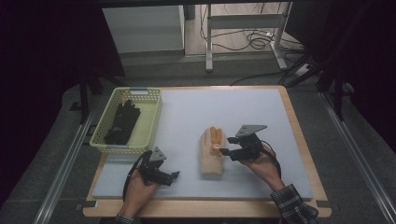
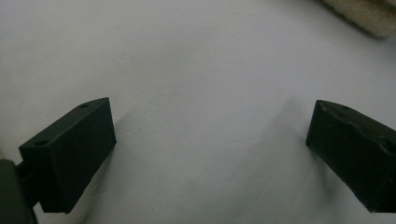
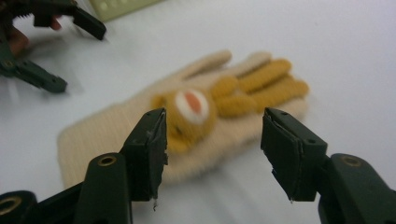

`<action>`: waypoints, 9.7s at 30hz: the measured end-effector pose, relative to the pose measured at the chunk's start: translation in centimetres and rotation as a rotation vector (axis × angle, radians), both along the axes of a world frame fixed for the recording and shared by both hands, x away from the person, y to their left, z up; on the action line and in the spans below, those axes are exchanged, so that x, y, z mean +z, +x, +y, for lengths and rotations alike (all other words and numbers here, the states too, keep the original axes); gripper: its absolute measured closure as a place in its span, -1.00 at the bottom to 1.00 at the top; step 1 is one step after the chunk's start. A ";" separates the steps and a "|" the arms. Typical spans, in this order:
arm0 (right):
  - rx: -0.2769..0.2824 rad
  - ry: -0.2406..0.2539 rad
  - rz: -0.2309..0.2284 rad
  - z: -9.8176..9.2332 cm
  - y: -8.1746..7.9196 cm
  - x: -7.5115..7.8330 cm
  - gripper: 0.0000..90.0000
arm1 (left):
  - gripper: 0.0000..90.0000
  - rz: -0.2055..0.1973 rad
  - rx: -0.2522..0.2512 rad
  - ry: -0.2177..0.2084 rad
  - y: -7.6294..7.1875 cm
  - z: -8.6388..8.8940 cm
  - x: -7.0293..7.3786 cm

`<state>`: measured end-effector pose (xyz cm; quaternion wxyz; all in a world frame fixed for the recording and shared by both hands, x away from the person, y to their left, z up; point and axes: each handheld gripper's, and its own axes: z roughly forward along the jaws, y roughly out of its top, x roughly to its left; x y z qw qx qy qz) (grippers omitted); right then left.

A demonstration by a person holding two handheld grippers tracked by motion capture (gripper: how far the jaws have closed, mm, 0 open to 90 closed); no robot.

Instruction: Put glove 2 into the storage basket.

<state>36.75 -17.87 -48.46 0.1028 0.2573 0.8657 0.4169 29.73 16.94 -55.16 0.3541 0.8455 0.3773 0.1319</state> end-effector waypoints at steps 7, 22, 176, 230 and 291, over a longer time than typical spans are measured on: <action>-0.022 0.011 0.062 -1.4 -0.9 -1.2 0.26 | -0.97 0.000 0.000 0.000 0.0 0.0 0.0; 0.055 -0.053 0.074 -0.3 -2.7 -3.7 0.95 | -0.97 0.000 0.000 0.001 0.0 0.0 0.0; -0.219 -0.133 -0.012 -5.0 -2.0 -4.9 -0.84 | -1.00 0.096 -0.104 0.100 7.5 -8.3 5.1; -0.219 -0.133 -0.015 -5.0 -2.0 -4.9 -0.84 | 0.37 0.087 0.053 0.140 11.5 -5.6 12.3; -0.218 -0.130 -0.016 -5.0 -2.0 -4.9 -0.84 | 0.10 0.285 0.465 0.217 18.2 7.7 5.6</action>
